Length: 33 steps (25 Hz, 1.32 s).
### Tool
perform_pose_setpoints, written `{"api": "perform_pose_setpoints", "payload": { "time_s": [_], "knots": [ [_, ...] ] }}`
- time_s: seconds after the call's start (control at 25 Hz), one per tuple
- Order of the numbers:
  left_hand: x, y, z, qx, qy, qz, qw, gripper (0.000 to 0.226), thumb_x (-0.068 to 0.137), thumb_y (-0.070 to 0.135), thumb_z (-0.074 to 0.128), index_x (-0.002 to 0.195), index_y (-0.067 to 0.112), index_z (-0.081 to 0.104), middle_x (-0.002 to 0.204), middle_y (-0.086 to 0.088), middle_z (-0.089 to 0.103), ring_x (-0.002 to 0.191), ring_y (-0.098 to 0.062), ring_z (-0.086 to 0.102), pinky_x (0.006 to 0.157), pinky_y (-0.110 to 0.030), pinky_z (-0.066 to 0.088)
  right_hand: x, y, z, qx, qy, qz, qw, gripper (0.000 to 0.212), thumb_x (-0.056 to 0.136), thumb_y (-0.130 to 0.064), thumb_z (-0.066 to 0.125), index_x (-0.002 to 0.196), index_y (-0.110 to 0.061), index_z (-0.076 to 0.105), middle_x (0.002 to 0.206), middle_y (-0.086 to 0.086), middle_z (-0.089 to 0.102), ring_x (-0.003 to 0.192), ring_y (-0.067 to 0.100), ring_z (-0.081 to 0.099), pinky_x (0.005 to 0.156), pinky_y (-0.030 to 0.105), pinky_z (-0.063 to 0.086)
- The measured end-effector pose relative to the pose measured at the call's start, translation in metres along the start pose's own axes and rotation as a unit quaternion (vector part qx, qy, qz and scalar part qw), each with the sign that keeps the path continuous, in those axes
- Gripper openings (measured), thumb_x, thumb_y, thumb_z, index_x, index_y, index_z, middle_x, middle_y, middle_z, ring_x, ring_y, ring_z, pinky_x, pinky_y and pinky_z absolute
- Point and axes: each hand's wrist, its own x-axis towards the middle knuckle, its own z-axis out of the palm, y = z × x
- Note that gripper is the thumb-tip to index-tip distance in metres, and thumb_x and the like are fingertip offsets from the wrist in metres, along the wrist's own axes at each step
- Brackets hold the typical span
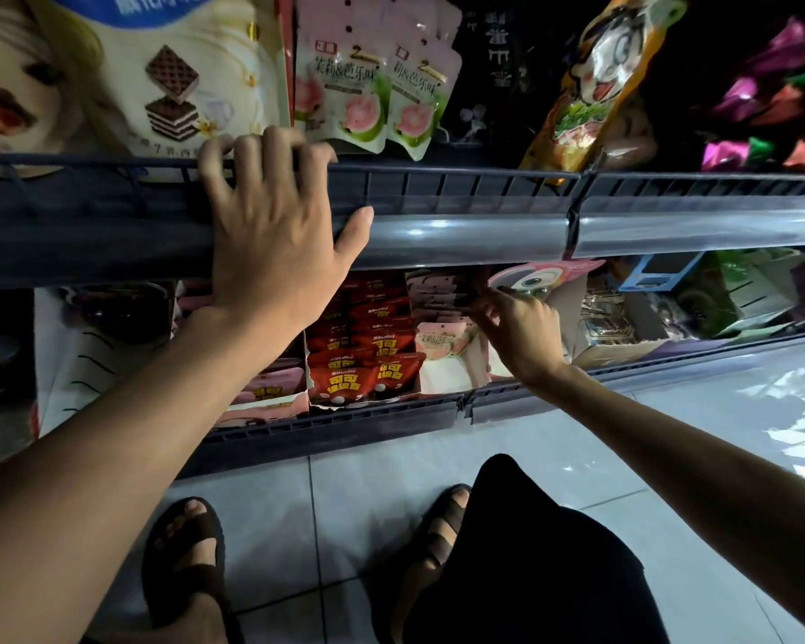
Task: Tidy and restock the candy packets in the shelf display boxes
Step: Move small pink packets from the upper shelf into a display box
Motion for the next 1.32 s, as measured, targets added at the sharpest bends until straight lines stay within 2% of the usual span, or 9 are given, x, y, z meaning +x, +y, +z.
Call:
{"api": "perform_pose_setpoints", "payload": {
  "time_s": [0.24, 0.4, 0.56, 0.68, 0.76, 0.84, 0.96, 1.08, 1.32],
  "knots": [
    [0.0, -0.001, -0.01, -0.018, -0.02, 0.009, 1.0, 0.056, 0.095, 0.056, 0.04, 0.118, 0.005, 0.046, 0.113, -0.019, 0.049, 0.106, -0.036, 0.043, 0.102, -0.054, 0.023, 0.002, -0.048, -0.117, 0.026, 0.032, -0.11, 0.993, 0.007, 0.089, -0.018, 0.067, 0.096, -0.015, 0.068, 0.089, -0.003, 0.069, 0.072, 0.001, 0.059, 0.06, 0.02, 0.053],
    [0.001, -0.002, -0.014, -0.019, -0.042, 0.016, 0.999, 0.057, 0.093, 0.057, 0.043, 0.118, 0.006, 0.047, 0.111, -0.018, 0.05, 0.104, -0.036, 0.044, 0.098, -0.053, 0.026, 0.05, -0.08, -0.169, 0.04, 0.069, -0.093, 0.992, 0.008, 0.087, -0.019, 0.068, 0.096, -0.019, 0.068, 0.09, -0.006, 0.07, 0.076, 0.004, 0.063, 0.066, 0.026, 0.056],
    [0.002, -0.004, -0.015, -0.007, -0.044, 0.021, 0.999, 0.059, 0.092, 0.059, 0.042, 0.116, 0.006, 0.049, 0.108, -0.017, 0.051, 0.101, -0.035, 0.046, 0.096, -0.052, 0.028, 0.131, -0.11, -0.173, 0.077, 0.008, -0.016, 0.997, 0.045, 0.08, -0.038, 0.075, 0.119, -0.017, 0.063, 0.11, 0.0, 0.069, 0.093, 0.014, 0.065, 0.079, 0.033, 0.056],
    [0.002, -0.005, -0.014, -0.008, -0.042, 0.022, 0.999, 0.058, 0.092, 0.06, 0.041, 0.116, 0.008, 0.048, 0.108, -0.015, 0.051, 0.101, -0.033, 0.047, 0.096, -0.051, 0.028, 0.186, -0.134, -0.148, 0.165, -0.105, 0.081, 0.977, 0.077, 0.075, -0.039, 0.08, 0.138, -0.015, 0.043, 0.123, 0.001, 0.056, 0.099, 0.019, 0.061, 0.073, 0.026, 0.054],
    [0.001, -0.005, -0.013, -0.013, -0.039, 0.025, 0.999, 0.058, 0.093, 0.061, 0.04, 0.117, 0.009, 0.048, 0.109, -0.013, 0.051, 0.102, -0.032, 0.047, 0.097, -0.05, 0.027, 0.212, -0.143, -0.128, 0.167, -0.129, 0.116, 0.971, 0.089, 0.068, -0.038, 0.084, 0.14, -0.019, 0.036, 0.132, 0.006, 0.047, 0.11, 0.024, 0.054, 0.086, 0.032, 0.052],
    [0.001, -0.006, -0.011, -0.017, -0.036, 0.026, 0.999, 0.057, 0.092, 0.061, 0.04, 0.118, 0.01, 0.048, 0.109, -0.012, 0.051, 0.103, -0.031, 0.047, 0.098, -0.049, 0.026, 0.226, -0.147, -0.115, 0.154, -0.106, 0.136, 0.973, 0.087, 0.063, -0.036, 0.087, 0.134, -0.022, 0.039, 0.132, 0.009, 0.045, 0.116, 0.029, 0.05, 0.097, 0.041, 0.048],
    [0.002, -0.007, -0.01, -0.02, -0.038, 0.024, 0.999, 0.056, 0.092, 0.061, 0.042, 0.118, 0.011, 0.049, 0.11, -0.011, 0.051, 0.104, -0.03, 0.047, 0.1, -0.048, 0.025, 0.23, -0.147, -0.11, 0.243, -0.086, 0.163, 0.952, 0.074, 0.066, -0.026, 0.086, 0.127, -0.02, 0.045, 0.124, 0.007, 0.054, 0.108, 0.027, 0.055, 0.085, 0.04, 0.055],
    [0.001, -0.007, -0.01, -0.023, -0.039, 0.025, 0.999, 0.055, 0.092, 0.061, 0.041, 0.118, 0.012, 0.049, 0.111, -0.01, 0.051, 0.105, -0.029, 0.048, 0.1, -0.048, 0.024, 0.231, -0.146, -0.11, 0.278, -0.029, 0.183, 0.943, 0.051, 0.077, -0.019, 0.076, 0.121, -0.018, 0.05, 0.117, 0.006, 0.059, 0.101, 0.025, 0.059, 0.085, 0.04, 0.055],
    [0.002, -0.006, -0.011, -0.023, -0.048, 0.024, 0.998, 0.056, 0.093, 0.061, 0.038, 0.119, 0.012, 0.048, 0.111, -0.01, 0.051, 0.106, -0.029, 0.048, 0.1, -0.049, 0.026, 0.213, -0.131, -0.149, 0.383, 0.015, 0.186, 0.905, 0.025, 0.066, -0.011, 0.085, 0.085, -0.019, 0.07, 0.097, 0.006, 0.073, 0.09, 0.021, 0.071, 0.083, 0.04, 0.058]
  ]
}}
